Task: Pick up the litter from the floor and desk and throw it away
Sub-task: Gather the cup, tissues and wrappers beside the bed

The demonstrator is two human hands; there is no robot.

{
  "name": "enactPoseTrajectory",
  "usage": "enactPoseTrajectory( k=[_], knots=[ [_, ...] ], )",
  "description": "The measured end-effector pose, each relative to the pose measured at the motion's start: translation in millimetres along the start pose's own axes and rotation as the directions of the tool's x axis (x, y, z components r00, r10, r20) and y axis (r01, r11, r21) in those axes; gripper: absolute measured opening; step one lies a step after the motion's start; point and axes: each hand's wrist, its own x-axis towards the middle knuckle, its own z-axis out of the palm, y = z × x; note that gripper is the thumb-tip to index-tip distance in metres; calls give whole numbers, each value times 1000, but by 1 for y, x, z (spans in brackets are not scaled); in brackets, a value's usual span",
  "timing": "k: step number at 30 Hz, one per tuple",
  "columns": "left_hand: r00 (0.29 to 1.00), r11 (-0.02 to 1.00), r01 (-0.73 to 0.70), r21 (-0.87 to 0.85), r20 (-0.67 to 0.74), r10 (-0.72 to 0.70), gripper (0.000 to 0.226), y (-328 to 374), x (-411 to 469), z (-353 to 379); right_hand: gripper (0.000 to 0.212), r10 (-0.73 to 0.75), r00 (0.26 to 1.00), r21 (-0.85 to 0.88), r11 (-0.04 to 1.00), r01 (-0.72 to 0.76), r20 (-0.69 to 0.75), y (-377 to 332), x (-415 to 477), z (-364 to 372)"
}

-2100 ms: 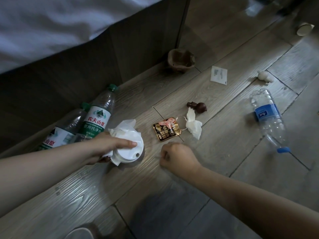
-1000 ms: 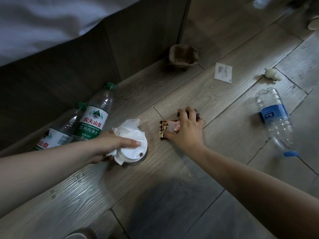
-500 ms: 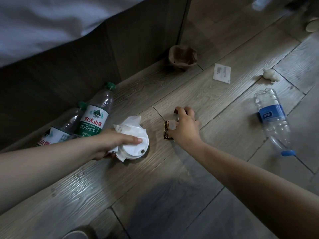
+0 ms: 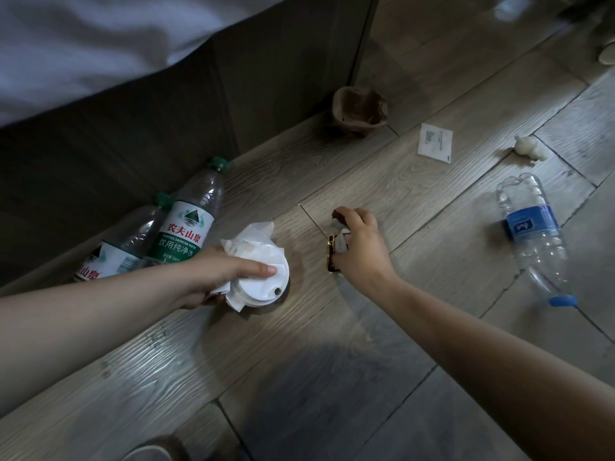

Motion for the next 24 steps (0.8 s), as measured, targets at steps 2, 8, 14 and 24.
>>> enactPoseTrajectory(
  k=[2, 8, 14, 24],
  knots=[
    [1000, 1000, -2, -6, 6, 2, 93, 2, 0, 2, 66, 4, 1000, 57, 998, -4, -11, 5, -1, -5],
    [999, 1000, -21, -22, 48, 22, 81, 11, -4, 8, 76, 61, 997, 158, 986, -54, -43, 19, -9, -26],
    [995, 998, -34, -55, 95, 39, 63, 20, -1, 19, 71, 96, 990, 305, 951, -61, -101, 18, -19, -50],
    [995, 979, 70, -191, 81, -56, 75, 47, -40, 37, 73, 365, 929, 459, 837, -299, -61, -8, -69, -95]
  ],
)
